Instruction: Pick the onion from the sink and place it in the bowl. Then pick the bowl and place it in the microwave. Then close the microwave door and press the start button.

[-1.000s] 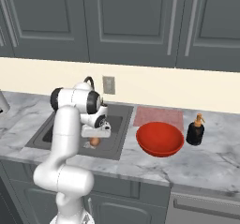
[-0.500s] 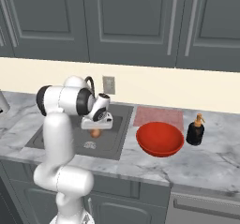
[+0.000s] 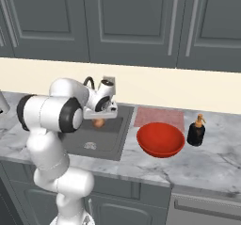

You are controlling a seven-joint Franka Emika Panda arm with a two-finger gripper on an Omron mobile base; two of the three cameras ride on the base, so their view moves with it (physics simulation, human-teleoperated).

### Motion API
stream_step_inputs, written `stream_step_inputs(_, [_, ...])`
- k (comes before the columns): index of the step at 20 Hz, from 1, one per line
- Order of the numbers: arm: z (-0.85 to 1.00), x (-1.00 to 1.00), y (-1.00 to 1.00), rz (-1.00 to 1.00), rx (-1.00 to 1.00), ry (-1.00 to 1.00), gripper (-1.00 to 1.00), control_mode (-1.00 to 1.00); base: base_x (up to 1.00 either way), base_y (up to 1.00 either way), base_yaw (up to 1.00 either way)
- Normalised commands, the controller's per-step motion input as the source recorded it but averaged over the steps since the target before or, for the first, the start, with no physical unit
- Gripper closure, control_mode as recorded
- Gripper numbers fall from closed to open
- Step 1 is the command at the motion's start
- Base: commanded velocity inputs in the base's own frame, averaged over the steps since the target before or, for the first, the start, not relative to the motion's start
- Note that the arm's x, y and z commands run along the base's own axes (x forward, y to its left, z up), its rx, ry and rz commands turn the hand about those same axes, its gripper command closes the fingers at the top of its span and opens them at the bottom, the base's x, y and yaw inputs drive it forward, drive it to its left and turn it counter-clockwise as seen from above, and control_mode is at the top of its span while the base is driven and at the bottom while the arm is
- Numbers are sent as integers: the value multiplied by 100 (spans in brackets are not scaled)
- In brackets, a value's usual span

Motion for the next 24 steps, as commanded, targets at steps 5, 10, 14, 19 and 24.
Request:
stream_step_inputs(5, [100,-71,-41,-2,0,0,100,-100,0,0,0])
stream_step_inputs(10, [100,-79,-44,-6,0,0,100,-100,0,0,0])
stream_step_inputs(14, [96,-81,-59,-5,0,-6,100,-100,0,0,0])
stream_step_inputs(19, [43,-74,-84,-3,-9,-11,100,-100,0,0,0])
stream_step_inputs(24, [-3,-47,-99,-3,-14,-2,100,-100,0,0,0])
